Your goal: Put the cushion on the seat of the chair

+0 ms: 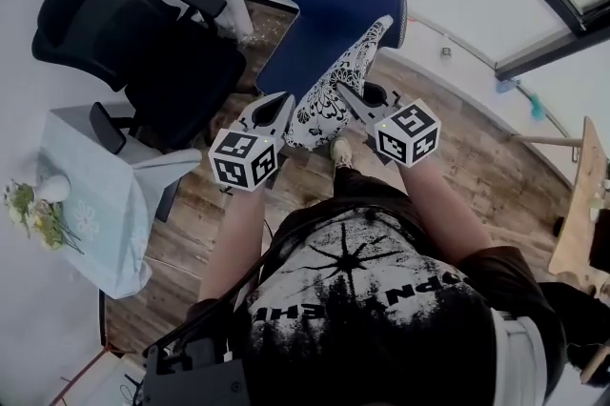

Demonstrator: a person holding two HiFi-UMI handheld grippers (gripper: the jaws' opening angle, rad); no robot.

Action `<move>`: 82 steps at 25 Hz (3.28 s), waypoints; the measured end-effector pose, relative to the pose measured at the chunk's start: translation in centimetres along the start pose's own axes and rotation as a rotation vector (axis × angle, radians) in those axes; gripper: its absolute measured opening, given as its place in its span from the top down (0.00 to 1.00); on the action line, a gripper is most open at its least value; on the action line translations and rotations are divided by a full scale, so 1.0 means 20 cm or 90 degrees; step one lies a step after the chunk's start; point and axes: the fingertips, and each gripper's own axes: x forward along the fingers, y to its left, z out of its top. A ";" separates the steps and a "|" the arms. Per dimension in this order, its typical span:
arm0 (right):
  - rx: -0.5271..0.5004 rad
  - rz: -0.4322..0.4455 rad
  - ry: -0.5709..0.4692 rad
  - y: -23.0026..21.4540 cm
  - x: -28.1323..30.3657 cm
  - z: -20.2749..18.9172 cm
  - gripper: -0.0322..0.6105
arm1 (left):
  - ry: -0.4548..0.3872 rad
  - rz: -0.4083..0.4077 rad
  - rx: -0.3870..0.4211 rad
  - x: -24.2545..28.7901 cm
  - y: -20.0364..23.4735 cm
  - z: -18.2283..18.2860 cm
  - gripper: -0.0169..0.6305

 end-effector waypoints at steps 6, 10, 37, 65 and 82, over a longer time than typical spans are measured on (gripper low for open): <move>0.007 0.043 0.012 -0.14 0.13 0.05 0.90 | 0.005 0.028 -0.011 0.14 0.09 0.08 0.95; 0.014 0.069 0.021 -0.23 0.20 0.08 0.90 | 0.007 0.049 -0.021 0.23 0.14 0.12 0.95; 0.032 0.152 0.075 -0.51 0.58 0.02 0.90 | 0.034 0.111 -0.051 0.47 0.43 0.16 0.95; 0.195 0.078 0.145 -0.45 1.39 -0.33 0.90 | 0.141 -0.006 -0.099 0.45 1.09 -0.01 0.95; 0.341 -0.078 0.210 -0.70 1.14 -0.97 0.90 | 0.233 -0.082 -0.092 0.56 1.07 -0.28 0.95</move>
